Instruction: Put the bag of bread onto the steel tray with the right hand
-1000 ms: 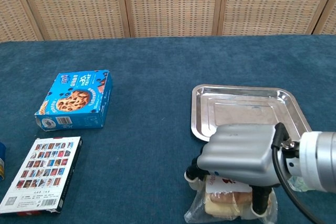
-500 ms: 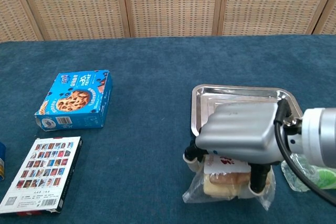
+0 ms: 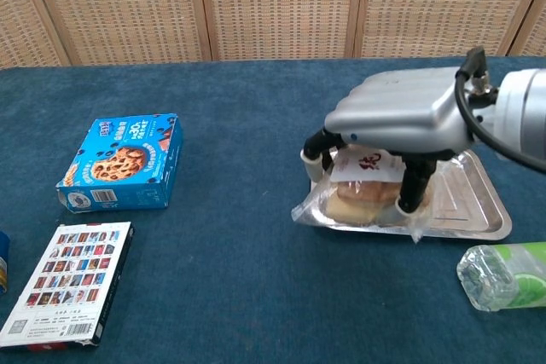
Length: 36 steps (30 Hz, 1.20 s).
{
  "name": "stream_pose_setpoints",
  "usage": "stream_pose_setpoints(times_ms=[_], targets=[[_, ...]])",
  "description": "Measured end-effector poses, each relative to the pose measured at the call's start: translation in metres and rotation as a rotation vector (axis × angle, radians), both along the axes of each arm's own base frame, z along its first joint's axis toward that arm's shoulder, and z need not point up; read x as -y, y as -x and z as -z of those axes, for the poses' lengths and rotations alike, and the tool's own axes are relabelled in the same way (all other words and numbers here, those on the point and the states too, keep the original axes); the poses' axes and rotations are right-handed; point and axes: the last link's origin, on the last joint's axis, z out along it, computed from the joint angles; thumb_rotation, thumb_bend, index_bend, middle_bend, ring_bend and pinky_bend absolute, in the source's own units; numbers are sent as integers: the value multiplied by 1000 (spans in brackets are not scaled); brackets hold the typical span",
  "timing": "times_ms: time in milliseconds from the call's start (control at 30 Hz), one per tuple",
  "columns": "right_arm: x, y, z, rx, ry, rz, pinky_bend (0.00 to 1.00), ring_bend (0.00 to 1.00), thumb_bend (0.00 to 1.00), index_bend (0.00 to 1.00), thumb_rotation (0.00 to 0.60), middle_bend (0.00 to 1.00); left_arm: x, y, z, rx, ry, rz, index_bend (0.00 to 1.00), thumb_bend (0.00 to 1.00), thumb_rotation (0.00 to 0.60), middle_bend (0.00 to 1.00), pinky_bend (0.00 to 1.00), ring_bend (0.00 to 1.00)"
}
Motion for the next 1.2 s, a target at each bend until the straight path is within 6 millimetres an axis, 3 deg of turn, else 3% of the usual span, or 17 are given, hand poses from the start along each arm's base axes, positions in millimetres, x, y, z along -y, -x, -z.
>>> stream_pose_setpoints(times_ms=[367, 1200], targets=[[43, 12, -10, 29, 31, 48, 660, 352, 278, 323, 600, 435, -1, 1, -1, -1, -6, -9, 0, 499, 600, 0, 0, 0], [92, 30, -7, 57, -3, 76, 660, 352, 278, 324, 600, 435, -3, 8, -3, -1, -22, -44, 0, 499, 600, 0, 0, 0]])
